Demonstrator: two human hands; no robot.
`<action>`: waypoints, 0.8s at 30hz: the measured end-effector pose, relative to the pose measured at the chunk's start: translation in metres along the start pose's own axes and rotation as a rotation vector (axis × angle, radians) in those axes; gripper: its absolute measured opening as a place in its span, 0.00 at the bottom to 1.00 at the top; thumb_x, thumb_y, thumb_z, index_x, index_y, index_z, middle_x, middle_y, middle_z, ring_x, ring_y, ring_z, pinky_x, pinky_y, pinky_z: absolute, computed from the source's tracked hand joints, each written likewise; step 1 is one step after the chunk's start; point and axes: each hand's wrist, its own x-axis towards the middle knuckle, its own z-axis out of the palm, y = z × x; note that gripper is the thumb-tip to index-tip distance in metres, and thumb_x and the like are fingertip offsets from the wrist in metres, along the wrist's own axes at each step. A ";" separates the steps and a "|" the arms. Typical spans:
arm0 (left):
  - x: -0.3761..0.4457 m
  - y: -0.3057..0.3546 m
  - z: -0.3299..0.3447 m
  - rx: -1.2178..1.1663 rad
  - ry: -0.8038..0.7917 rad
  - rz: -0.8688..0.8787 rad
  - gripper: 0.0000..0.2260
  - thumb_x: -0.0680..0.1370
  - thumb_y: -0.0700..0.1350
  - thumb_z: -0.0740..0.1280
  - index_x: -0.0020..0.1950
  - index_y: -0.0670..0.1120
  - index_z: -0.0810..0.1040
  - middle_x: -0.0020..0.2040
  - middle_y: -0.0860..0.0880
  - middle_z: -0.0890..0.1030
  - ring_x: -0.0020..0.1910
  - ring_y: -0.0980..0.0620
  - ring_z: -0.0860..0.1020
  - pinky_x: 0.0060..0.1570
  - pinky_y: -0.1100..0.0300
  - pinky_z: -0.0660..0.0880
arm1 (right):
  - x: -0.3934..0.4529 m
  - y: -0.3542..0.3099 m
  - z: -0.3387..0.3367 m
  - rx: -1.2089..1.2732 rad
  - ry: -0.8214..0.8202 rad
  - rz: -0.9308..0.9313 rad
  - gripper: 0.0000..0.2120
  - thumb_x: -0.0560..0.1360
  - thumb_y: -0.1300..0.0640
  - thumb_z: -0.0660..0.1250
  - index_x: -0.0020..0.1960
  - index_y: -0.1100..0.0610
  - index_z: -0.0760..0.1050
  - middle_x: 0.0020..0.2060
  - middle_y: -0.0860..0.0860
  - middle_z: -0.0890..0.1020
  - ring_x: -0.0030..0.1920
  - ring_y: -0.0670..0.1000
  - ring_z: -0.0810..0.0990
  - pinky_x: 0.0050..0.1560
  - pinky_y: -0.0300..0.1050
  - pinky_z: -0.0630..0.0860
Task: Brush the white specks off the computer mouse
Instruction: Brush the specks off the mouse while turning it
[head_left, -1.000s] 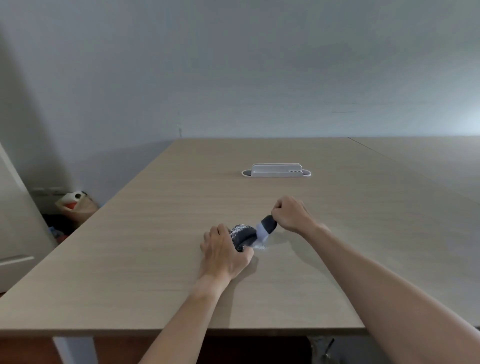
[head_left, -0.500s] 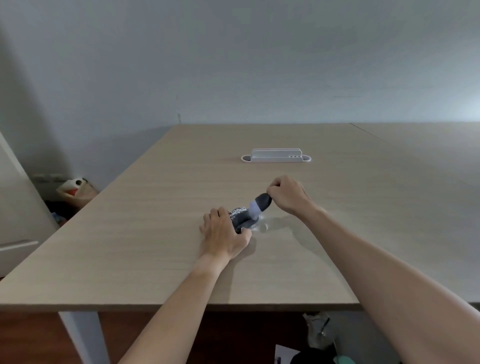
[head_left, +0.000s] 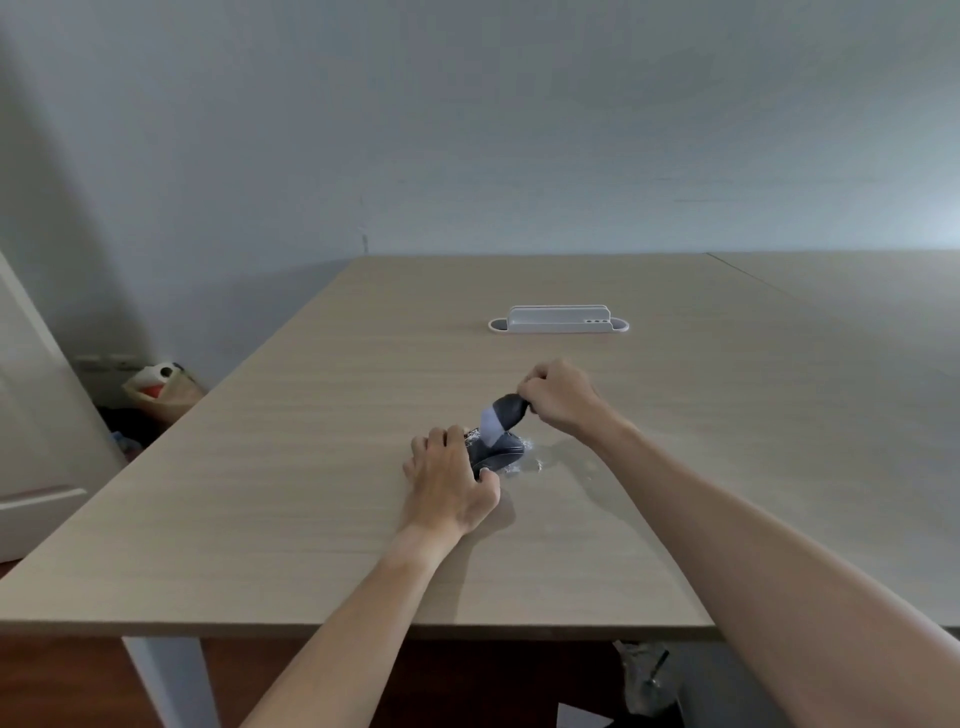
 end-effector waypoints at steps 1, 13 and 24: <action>0.000 0.000 0.000 0.005 0.002 0.003 0.15 0.69 0.48 0.61 0.55 0.46 0.71 0.56 0.47 0.72 0.56 0.44 0.65 0.52 0.52 0.61 | -0.001 0.000 0.004 0.008 -0.057 0.007 0.09 0.67 0.63 0.60 0.35 0.69 0.73 0.30 0.58 0.72 0.33 0.54 0.69 0.34 0.48 0.67; 0.004 0.001 0.002 0.062 -0.039 0.015 0.19 0.73 0.46 0.60 0.64 0.49 0.69 0.61 0.47 0.71 0.59 0.44 0.64 0.56 0.50 0.62 | -0.006 0.016 -0.011 0.100 0.062 0.122 0.08 0.69 0.62 0.59 0.32 0.59 0.66 0.30 0.54 0.69 0.32 0.55 0.65 0.31 0.43 0.62; 0.003 0.001 0.001 0.104 -0.044 0.032 0.24 0.73 0.43 0.60 0.69 0.52 0.66 0.63 0.48 0.68 0.61 0.45 0.63 0.53 0.51 0.59 | -0.006 0.018 -0.010 -0.027 0.219 0.037 0.06 0.66 0.64 0.60 0.31 0.65 0.69 0.29 0.57 0.71 0.33 0.57 0.67 0.30 0.45 0.63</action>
